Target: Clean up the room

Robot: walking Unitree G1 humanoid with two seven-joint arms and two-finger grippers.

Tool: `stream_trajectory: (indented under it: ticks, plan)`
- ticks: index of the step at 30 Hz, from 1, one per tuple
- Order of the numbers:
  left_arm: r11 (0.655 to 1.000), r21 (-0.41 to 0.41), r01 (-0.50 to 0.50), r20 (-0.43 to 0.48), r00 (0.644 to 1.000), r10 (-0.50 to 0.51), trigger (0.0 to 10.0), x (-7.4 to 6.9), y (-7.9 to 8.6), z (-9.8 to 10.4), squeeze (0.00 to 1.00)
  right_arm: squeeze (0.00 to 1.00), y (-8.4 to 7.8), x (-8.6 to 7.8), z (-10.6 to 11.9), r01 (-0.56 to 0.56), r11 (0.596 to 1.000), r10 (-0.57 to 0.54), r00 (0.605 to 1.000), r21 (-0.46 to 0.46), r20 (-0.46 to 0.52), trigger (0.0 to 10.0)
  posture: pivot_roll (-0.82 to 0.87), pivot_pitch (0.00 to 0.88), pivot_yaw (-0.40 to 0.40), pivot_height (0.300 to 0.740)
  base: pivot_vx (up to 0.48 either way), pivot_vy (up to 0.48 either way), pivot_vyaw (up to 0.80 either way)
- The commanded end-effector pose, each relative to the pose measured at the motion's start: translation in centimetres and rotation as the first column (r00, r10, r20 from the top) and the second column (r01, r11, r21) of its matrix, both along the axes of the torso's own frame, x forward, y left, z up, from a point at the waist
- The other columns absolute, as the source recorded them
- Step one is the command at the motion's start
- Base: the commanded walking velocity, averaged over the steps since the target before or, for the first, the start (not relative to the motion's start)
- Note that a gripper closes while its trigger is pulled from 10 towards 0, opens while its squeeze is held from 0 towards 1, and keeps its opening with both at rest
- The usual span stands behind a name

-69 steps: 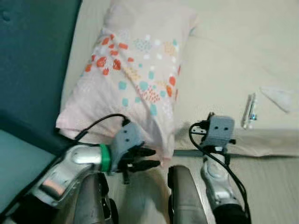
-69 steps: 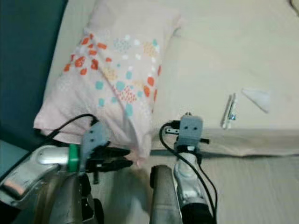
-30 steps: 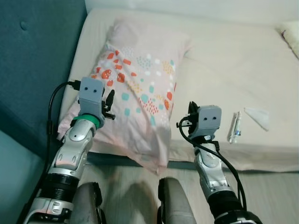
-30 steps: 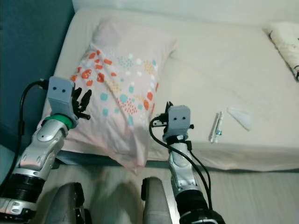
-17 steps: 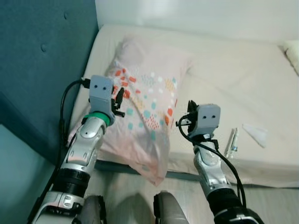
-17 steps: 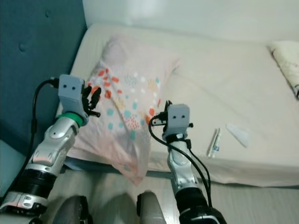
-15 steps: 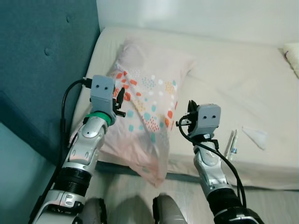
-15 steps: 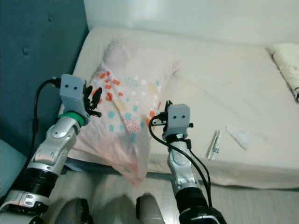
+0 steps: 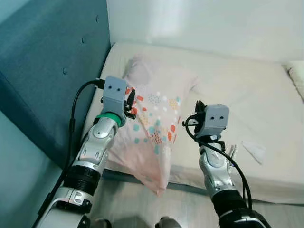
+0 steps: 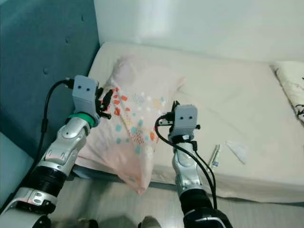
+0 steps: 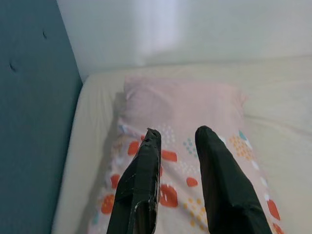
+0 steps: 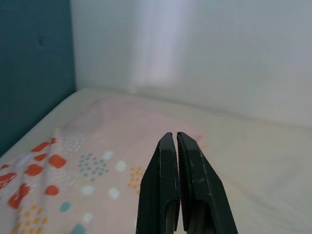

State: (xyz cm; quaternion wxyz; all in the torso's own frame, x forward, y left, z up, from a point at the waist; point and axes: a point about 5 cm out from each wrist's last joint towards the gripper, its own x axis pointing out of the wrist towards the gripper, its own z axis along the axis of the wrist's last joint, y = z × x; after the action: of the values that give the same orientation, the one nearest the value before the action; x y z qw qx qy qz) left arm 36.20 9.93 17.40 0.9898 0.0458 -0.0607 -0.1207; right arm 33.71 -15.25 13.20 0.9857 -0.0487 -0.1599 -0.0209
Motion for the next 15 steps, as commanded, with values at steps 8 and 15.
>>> stream_trajectory:
  ticks: [8, 15]
  plan:
    - [0.998, 0.048, 0.042, 0.023, 0.999, -0.043, 10.0, -0.08, -0.92, -0.65, 0.0, 0.0, -0.54, -0.31, -0.78, 0.039, 0.999, -0.039, 0.999, -0.005, -0.014, 10.0, -0.12, 0.034, 0.009, 0.736, 0.0, -0.1, 0.0]
    - [0.997, 0.056, 0.052, 0.037, 0.998, -0.054, 10.0, -0.14, -1.17, -0.59, 0.0, 0.0, -0.36, -0.33, -0.94, 0.036, 0.999, -0.036, 0.999, -0.004, -0.019, 10.0, -0.12, 0.036, 0.008, 0.736, 0.0, -0.451, 0.0]
